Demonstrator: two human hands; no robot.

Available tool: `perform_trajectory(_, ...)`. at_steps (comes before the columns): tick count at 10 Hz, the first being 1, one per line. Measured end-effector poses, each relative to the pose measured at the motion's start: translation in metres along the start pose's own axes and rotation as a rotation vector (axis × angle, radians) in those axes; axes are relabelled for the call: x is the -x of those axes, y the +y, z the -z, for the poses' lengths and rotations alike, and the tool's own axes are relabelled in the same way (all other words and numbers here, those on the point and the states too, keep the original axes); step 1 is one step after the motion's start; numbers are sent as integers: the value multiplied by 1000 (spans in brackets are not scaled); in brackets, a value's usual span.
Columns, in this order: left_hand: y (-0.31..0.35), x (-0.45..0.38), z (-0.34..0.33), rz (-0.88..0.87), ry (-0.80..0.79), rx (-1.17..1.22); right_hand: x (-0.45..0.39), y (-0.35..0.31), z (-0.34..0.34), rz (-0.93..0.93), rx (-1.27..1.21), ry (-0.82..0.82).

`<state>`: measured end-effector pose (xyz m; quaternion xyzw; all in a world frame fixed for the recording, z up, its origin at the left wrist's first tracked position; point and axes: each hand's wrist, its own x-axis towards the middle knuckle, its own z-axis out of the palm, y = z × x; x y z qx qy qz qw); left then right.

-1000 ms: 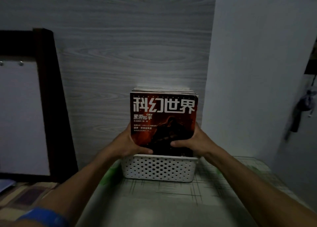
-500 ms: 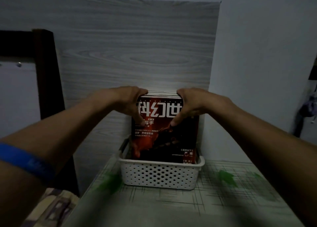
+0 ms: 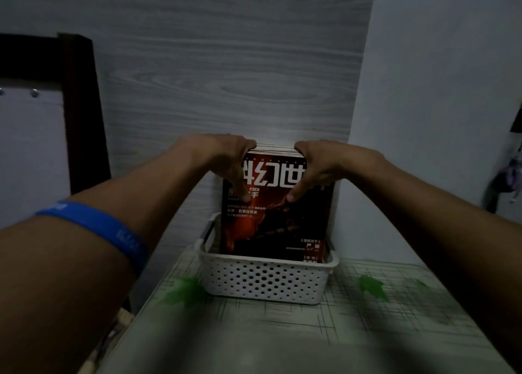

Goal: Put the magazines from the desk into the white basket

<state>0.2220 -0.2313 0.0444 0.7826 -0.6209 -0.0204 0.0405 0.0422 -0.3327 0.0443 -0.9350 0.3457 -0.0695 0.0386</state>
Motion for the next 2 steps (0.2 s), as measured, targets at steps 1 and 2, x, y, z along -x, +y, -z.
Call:
perform_trajectory(1,1,0,-2,62,54,-77,2,-6,0,-73,66,45)
perform_trajectory(2,14,18,-18,110,403,-383,19,-9,-13,-145,314,305)
